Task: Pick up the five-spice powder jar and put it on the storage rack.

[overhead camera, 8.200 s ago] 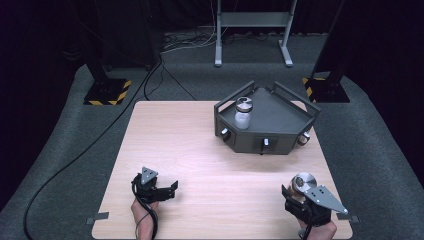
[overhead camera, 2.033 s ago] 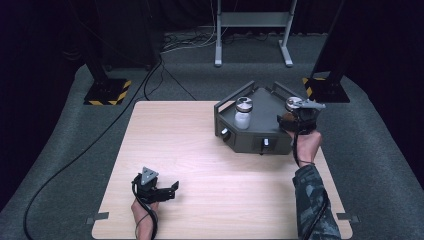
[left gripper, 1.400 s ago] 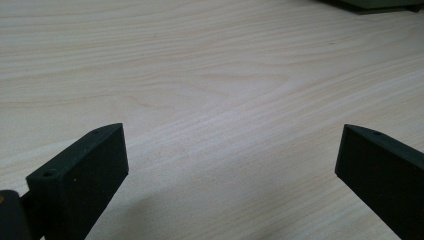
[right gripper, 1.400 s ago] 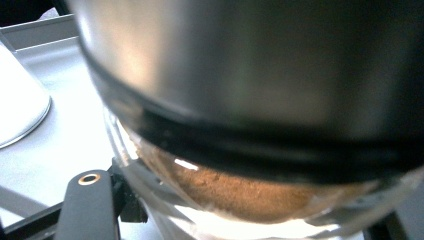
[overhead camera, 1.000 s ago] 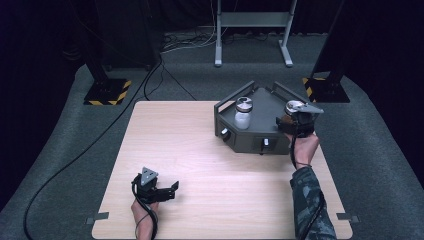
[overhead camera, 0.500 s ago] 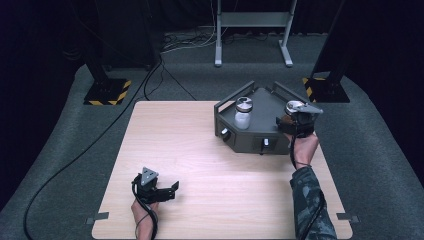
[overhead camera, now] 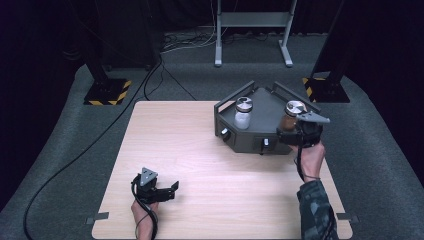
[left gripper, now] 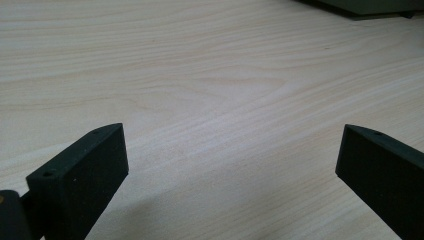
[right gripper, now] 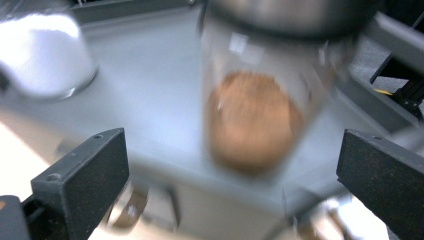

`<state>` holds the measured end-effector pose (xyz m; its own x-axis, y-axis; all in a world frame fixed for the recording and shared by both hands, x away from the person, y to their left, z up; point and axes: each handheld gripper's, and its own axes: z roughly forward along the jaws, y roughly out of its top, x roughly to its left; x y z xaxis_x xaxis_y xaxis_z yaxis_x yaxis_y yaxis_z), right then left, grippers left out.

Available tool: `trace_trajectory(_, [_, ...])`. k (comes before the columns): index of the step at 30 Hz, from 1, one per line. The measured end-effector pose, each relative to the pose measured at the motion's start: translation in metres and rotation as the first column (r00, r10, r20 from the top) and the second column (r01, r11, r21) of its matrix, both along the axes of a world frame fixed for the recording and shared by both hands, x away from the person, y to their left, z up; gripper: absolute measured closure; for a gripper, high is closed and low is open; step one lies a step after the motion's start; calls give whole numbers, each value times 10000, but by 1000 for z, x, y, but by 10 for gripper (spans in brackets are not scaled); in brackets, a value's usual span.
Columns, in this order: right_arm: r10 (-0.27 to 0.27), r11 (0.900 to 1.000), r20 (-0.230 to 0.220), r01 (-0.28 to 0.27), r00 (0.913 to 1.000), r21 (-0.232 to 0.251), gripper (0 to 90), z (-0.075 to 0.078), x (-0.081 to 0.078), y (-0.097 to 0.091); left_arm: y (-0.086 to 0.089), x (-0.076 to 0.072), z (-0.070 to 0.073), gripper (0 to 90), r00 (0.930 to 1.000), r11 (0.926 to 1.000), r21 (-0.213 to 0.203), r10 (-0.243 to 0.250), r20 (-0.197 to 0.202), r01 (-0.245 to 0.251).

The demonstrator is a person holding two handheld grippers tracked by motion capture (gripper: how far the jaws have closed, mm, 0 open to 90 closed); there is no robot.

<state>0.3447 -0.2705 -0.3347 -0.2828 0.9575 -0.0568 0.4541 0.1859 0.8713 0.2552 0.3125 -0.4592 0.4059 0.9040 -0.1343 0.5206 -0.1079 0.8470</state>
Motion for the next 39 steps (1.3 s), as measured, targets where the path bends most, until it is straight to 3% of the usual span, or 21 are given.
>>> trace_trajectory(5, [-28, 10000, -74, 28, 10000, -29, 0, -18, -39, -10, 0, 1, 0, 2, 10000, 10000, -11, -75, 5, 75])
trace_trajectory(9, [-22, 9996, -255, 29, 9997, 295, 0, -44, -70, -15, 2, -1, -2, 2, 9999, 9999, -119, -101, 99, 103])
trace_trajectory(11, [16, 9998, -527, -6, 9986, 192, 0, -58, -82, -13, 2, 0, -1, 2, 9998, 9998, -81, -153, 82, 153])
trace_trajectory(16, [186, 9997, -961, -170, 9952, 166, 0, -95, -103, -11, 1, 0, -1, 2, 9997, 9998, -9, -211, 84, 211])
trace_trajectory(19, [185, 9998, -1251, -171, 9920, 120, 0, -108, -108, -10, 2, -1, -2, 2, 9997, 9998, -80, -200, 133, 202])
trace_trajectory(21, [171, 9998, -1107, -184, 9937, -111, 0, -108, -114, -7, 2, 0, -1, 2, 9998, 9998, -57, -193, 102, 194])
trace_trajectory(28, [260, 9996, -1098, -246, 9936, 138, 9, -111, -117, -10, -1, 2, 1, 2, 9996, 9995, 151, -277, -7, 277])
trace_trajectory(34, [266, 9995, -1036, -279, 9943, -116, 11, -112, -118, -6, -2, 1, 1, 2, 9997, 9996, 167, -227, -3, 227])
trace_trajectory(39, [280, 9996, -1009, -280, 9945, 21, 10, -112, -118, -9, -4, 2, 2, 2, 9996, 9991, 318, -277, -59, 278])
